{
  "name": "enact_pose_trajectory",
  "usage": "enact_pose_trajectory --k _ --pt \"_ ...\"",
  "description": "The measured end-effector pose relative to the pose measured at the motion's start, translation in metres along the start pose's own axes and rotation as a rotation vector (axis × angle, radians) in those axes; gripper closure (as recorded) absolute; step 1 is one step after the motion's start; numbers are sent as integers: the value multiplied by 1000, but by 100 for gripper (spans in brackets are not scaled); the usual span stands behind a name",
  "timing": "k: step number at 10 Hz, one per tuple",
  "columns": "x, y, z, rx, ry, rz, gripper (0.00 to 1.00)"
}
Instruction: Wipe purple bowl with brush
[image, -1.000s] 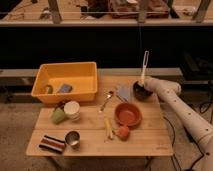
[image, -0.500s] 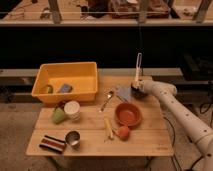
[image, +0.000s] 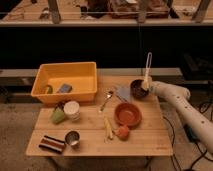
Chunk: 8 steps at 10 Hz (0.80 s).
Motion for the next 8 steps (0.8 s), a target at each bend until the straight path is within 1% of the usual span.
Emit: enact_pose_trajectory --k 1,2,3,4,5,7,8 --pt "1 7 1 -17 5 1 83" --pt "5 12 5 -25 11 4 83" --pt "11 14 17 -33 21 2 83" --pt "15 14 28 -32 26 3 83" --pt "16 11 37 -29 26 1 83" --pt "18 -12 63 -1 11 -30 83" --pt "16 -22 71 11 3 -41 83"
